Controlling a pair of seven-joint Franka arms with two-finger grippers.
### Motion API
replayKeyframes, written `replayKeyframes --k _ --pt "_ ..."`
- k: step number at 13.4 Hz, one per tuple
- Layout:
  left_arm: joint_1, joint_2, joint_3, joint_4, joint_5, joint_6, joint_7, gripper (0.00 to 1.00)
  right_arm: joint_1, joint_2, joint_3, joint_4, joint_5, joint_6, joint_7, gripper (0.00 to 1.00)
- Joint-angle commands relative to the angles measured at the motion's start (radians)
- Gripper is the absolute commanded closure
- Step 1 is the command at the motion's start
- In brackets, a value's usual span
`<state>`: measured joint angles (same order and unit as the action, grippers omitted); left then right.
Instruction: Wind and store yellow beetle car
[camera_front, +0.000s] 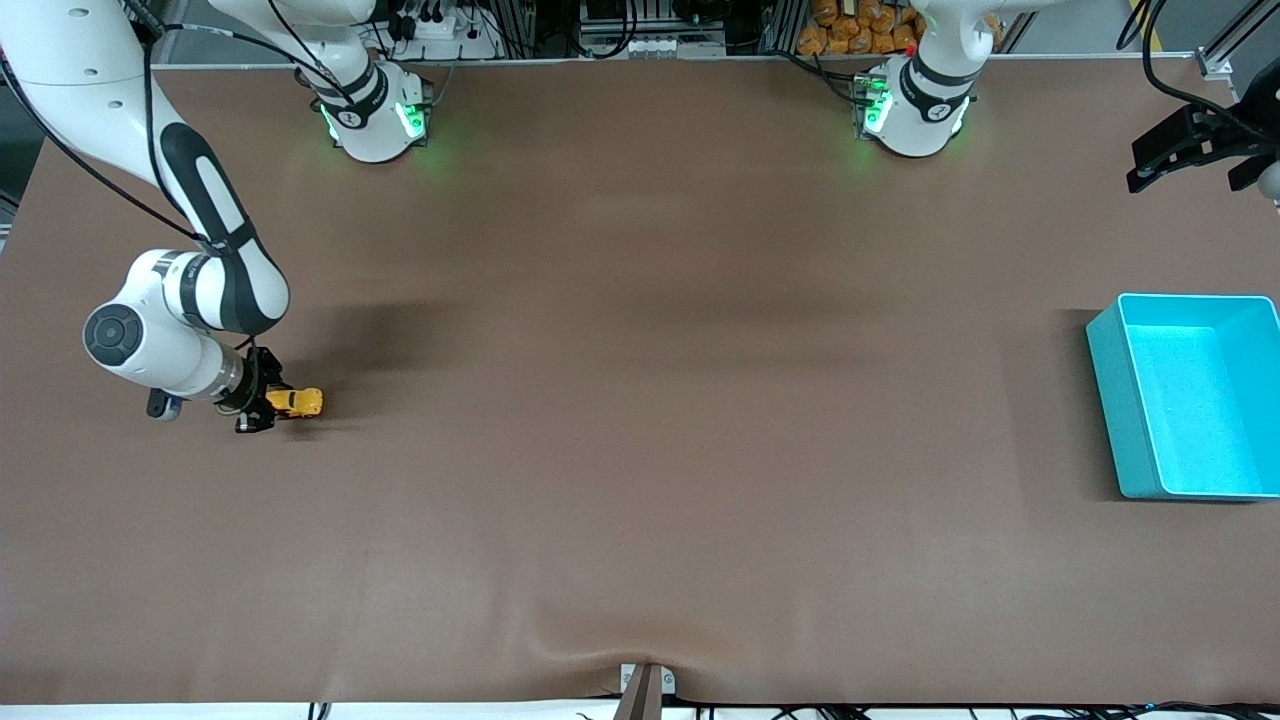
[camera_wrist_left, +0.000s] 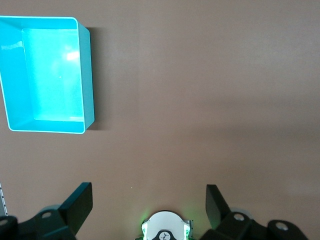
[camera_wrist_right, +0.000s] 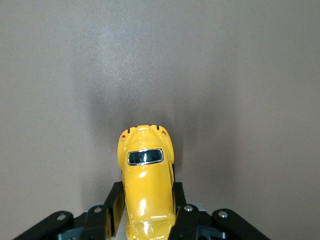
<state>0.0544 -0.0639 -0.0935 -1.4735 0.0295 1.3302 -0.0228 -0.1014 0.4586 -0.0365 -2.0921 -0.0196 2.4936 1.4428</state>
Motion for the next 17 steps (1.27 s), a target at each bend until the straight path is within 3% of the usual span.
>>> replayKeyframes --k 1,17 --pt "0.005 -0.002 -0.006 0.002 0.023 0.004 0.006 0.00 -0.004 0.040 -0.006 0.003 -0.023 -0.022 0.016 0.83" --pt "0.007 -0.002 -0.006 0.002 0.023 0.004 0.006 0.00 -0.017 0.103 -0.085 0.049 -0.054 -0.010 0.024 0.87"
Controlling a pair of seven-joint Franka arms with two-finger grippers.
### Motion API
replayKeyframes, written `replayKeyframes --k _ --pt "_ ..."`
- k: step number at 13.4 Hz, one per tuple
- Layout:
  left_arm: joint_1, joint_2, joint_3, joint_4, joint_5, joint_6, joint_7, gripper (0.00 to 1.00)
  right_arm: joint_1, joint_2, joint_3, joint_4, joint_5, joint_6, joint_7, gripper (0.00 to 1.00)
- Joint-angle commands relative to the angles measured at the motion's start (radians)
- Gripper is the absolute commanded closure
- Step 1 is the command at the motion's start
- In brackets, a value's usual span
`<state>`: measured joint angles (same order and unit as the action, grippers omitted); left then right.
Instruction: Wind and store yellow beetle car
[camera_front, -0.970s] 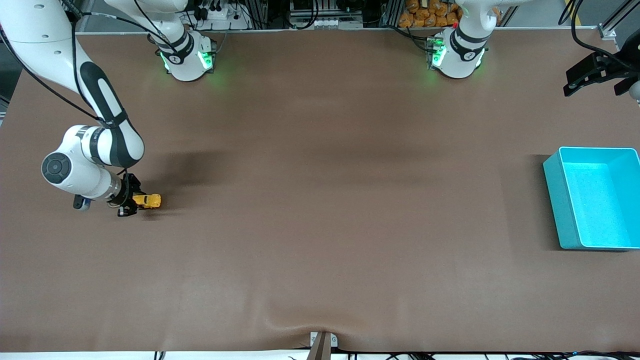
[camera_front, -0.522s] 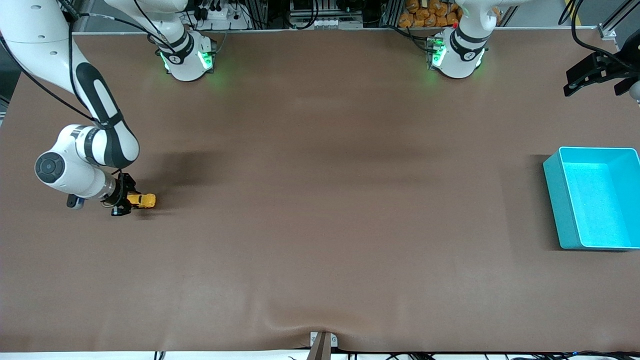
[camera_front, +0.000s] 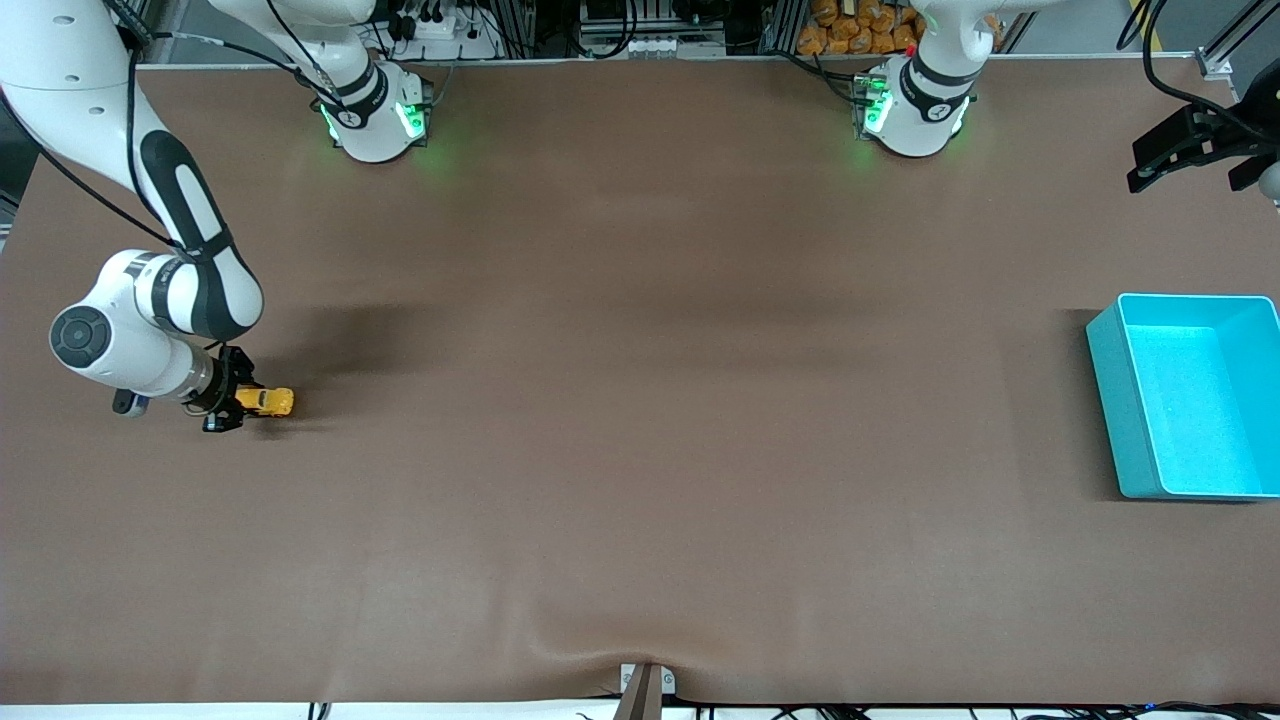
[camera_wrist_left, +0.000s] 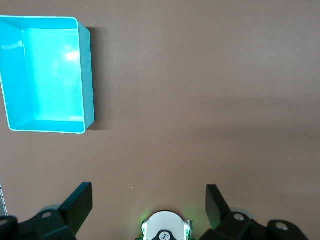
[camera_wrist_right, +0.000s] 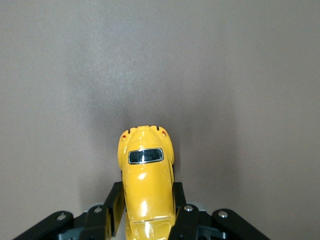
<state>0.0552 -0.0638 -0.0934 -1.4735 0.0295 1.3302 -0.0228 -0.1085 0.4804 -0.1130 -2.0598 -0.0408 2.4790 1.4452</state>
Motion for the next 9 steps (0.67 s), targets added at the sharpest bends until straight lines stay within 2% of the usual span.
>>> replayKeyframes --k 1,3,9 --pt "0.006 -0.002 -0.006 0.002 0.023 0.004 0.006 0.00 -0.011 0.080 -0.011 0.018 -0.033 0.000 0.017 0.87" --pt "0.006 -0.002 -0.006 0.002 0.023 0.004 0.006 0.00 -0.014 0.079 -0.031 0.018 -0.054 -0.003 0.012 0.88" --pt "0.006 -0.002 -0.006 0.002 0.023 0.004 0.006 0.00 -0.060 0.084 -0.031 0.030 -0.067 0.006 -0.029 0.88"
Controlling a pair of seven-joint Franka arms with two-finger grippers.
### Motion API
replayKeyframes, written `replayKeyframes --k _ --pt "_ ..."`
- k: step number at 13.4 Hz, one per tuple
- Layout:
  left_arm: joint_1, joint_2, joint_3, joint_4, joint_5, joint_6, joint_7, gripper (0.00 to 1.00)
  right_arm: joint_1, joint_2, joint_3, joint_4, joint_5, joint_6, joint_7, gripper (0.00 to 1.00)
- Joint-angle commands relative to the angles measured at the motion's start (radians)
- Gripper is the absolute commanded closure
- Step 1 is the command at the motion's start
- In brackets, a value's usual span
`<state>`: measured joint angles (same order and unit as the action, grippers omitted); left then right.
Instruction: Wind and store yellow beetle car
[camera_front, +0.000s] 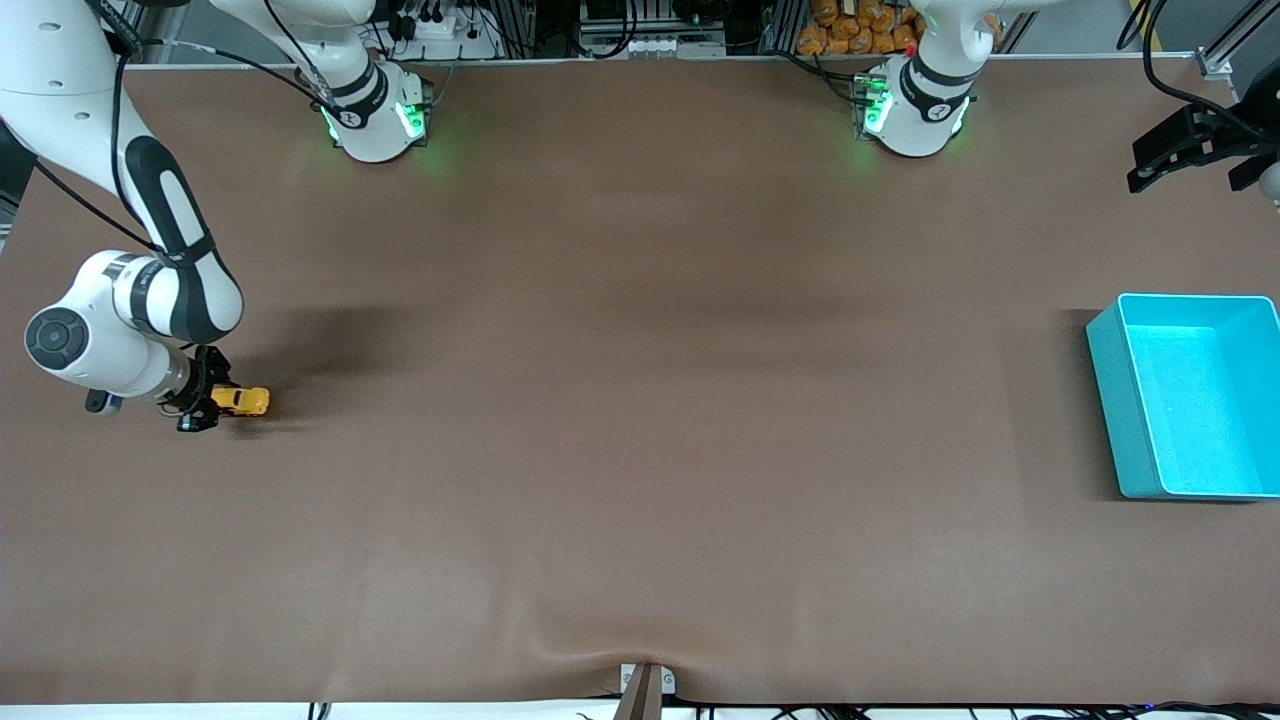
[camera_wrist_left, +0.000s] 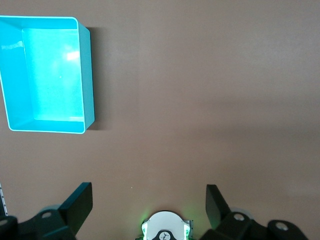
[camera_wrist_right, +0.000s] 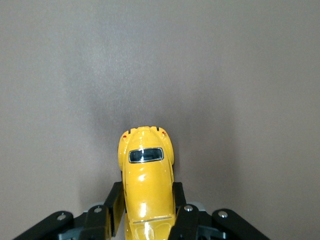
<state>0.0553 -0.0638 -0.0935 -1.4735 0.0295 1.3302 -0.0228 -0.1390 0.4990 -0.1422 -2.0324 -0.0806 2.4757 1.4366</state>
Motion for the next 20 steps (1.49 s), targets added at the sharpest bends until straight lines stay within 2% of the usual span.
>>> replayKeyframes --k 1,20 --pt "0.006 -0.002 -0.006 0.002 0.023 0.004 0.006 0.00 -0.033 0.070 -0.002 0.005 -0.028 0.011 -0.030 0.88" --pt "0.008 -0.001 -0.006 0.004 0.023 0.006 0.006 0.00 -0.163 0.125 -0.002 0.038 -0.108 0.094 -0.137 0.89"
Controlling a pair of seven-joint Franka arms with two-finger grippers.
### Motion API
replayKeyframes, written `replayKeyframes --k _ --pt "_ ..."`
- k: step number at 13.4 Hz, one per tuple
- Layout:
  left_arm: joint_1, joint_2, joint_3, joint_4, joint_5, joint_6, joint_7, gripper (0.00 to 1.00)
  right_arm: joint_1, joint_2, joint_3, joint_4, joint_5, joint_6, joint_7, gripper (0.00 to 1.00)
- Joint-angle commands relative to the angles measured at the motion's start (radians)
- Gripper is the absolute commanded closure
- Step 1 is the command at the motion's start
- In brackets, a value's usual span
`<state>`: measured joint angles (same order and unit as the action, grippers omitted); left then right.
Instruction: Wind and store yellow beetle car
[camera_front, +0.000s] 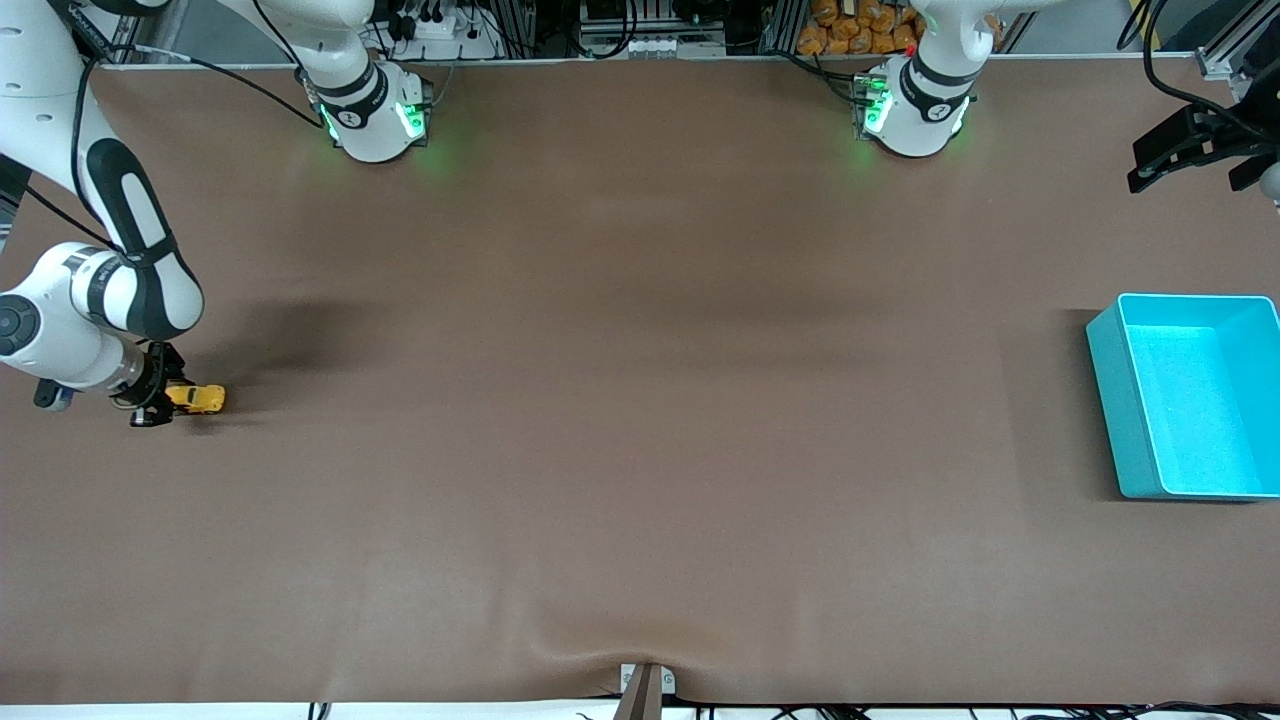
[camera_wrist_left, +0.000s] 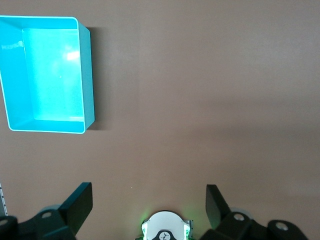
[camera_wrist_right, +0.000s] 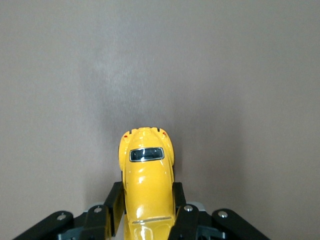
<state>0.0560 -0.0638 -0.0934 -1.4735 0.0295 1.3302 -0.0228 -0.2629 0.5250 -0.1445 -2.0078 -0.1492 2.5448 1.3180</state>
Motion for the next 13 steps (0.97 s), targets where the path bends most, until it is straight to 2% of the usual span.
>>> replayKeyframes --k 1,7,8,9,10,11,13 --pt "0.005 -0.001 -0.006 0.004 0.023 0.006 0.006 0.00 -0.039 0.099 0.000 0.014 -0.039 0.023 -0.020 0.89" --pt "0.007 -0.002 -0.006 0.004 0.023 0.006 0.006 0.00 -0.038 0.096 0.000 0.014 -0.039 0.018 -0.022 0.87" --pt "0.005 -0.002 -0.006 0.004 0.023 0.006 0.006 0.00 -0.035 0.090 0.000 0.014 -0.039 0.012 -0.025 0.79" --pt "0.007 -0.002 -0.006 0.004 0.023 0.006 0.006 0.00 -0.033 0.080 0.002 0.012 -0.039 0.006 -0.046 0.43" --pt "0.007 -0.001 -0.006 0.004 0.023 0.006 0.006 0.00 -0.023 0.055 0.002 0.015 -0.038 -0.020 -0.051 0.00" --pt "0.007 -0.001 -0.006 0.004 0.023 0.006 0.006 0.00 -0.021 0.003 0.003 0.030 -0.038 -0.100 -0.057 0.00" --pt "0.007 -0.002 -0.006 0.004 0.023 0.006 0.006 0.00 -0.018 -0.095 0.013 0.119 -0.032 -0.365 -0.109 0.00"
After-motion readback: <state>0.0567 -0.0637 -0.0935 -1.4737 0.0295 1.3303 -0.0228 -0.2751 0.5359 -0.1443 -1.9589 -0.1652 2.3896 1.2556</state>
